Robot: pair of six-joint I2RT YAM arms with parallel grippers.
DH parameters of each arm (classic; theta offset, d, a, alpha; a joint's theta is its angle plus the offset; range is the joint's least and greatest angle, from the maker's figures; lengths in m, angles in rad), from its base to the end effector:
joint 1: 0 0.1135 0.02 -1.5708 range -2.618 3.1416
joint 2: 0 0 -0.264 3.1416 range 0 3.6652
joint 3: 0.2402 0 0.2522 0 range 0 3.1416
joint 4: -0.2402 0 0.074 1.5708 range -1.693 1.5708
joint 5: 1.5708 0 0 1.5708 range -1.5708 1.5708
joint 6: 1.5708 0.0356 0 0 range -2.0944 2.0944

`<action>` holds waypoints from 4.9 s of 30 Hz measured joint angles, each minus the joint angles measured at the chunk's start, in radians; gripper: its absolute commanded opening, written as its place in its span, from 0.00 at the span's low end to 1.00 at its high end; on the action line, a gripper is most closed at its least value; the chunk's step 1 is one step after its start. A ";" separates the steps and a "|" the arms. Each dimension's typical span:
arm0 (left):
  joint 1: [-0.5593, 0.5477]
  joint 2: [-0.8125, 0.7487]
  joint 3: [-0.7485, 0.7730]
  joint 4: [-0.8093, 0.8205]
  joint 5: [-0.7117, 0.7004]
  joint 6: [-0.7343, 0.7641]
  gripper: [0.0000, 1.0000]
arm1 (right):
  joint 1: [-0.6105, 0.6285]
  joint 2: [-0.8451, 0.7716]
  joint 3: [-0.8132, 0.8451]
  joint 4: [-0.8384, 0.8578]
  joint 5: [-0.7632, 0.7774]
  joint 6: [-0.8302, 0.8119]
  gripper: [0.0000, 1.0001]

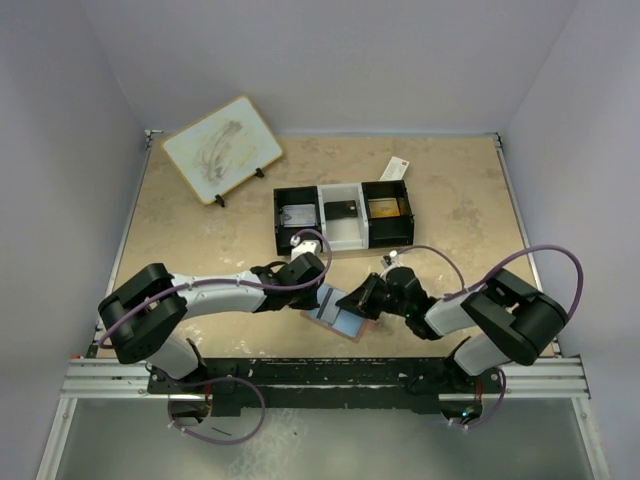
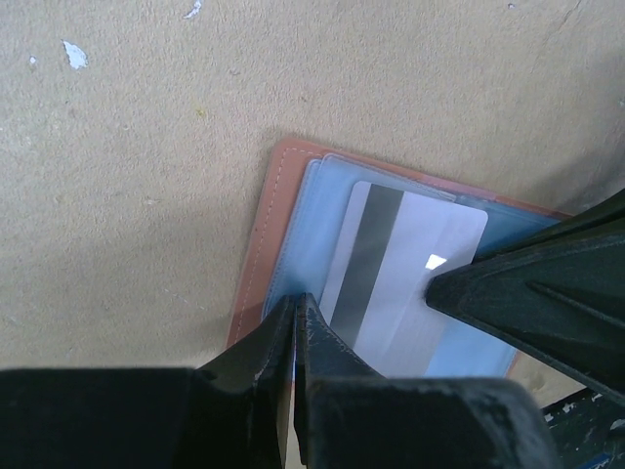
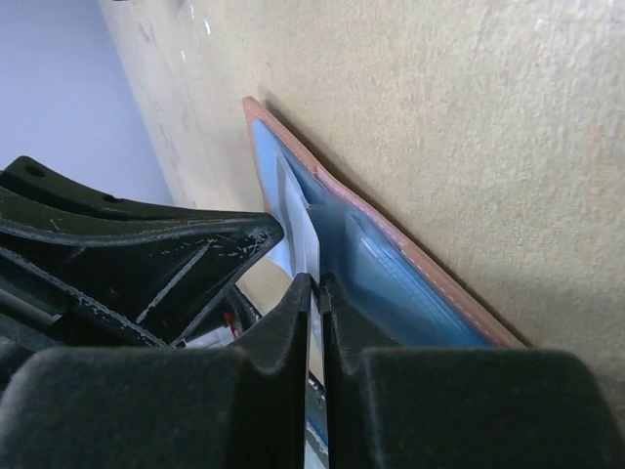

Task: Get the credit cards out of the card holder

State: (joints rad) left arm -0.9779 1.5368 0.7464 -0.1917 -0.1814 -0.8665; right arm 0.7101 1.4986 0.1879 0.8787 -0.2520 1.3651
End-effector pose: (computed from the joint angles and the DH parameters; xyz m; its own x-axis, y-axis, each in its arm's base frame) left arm 0.1654 -0.2340 0.1548 -0.8799 -0.0355 -0.4739 0.1378 0.9353 -0.3260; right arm 0.1614 0.1504 0.1101 -0.8509 0.5186 -0.0833 0.1468 0.3870 0.9103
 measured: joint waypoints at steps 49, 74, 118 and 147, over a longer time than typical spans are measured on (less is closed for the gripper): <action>-0.047 0.094 0.098 0.013 0.035 0.059 0.06 | -0.023 -0.153 0.036 -0.261 0.063 -0.126 0.16; -0.059 0.106 0.111 0.005 -0.019 0.039 0.05 | -0.023 -0.075 0.006 -0.076 -0.004 -0.099 0.21; 0.491 -0.598 0.107 -0.497 -0.523 0.259 0.74 | 0.086 -0.330 0.546 -0.539 0.234 -1.210 0.00; 0.491 -0.706 0.097 -0.506 -0.741 0.249 0.75 | 0.108 0.492 1.255 -0.818 0.443 -1.775 0.00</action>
State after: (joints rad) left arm -0.4866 0.8310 0.8429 -0.6975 -0.9222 -0.6174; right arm 0.8181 1.9911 1.4433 0.0605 0.1909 -0.4103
